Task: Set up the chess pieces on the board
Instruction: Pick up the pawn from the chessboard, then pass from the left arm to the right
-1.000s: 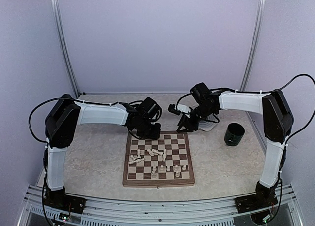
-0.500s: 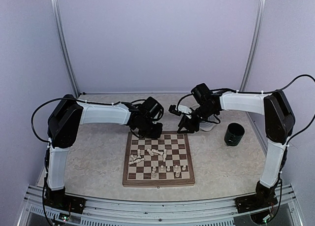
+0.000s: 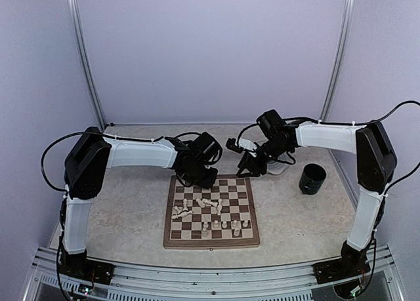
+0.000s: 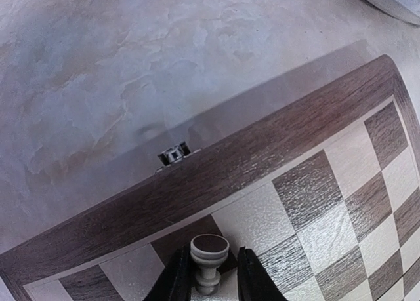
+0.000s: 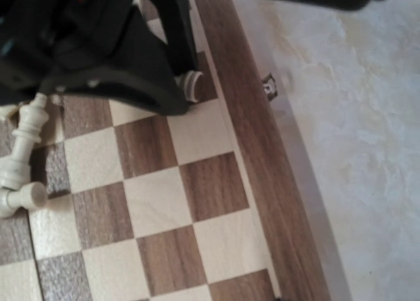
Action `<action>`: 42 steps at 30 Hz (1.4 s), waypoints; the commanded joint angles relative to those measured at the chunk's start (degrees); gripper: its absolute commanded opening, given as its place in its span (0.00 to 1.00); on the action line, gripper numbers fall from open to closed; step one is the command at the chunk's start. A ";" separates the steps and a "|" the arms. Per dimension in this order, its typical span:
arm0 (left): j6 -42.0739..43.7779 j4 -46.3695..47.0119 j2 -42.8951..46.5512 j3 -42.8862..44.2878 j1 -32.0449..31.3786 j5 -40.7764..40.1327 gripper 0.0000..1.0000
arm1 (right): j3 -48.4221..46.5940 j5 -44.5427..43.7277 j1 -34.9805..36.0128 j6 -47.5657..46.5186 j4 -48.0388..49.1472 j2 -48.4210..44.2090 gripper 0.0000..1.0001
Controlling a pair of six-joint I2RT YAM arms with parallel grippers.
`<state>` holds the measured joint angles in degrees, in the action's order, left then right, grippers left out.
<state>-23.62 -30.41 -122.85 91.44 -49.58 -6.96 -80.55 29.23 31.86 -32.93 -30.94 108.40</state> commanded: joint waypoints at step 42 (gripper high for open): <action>19.09 -1.30 6.56 -1.11 3.60 52.91 0.01 | 2.79 -3.31 11.46 -22.14 -9.53 -11.47 0.53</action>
<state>-5.63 -29.78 -114.61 88.27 -46.19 40.93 -77.21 29.10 41.54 -52.62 -39.66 98.65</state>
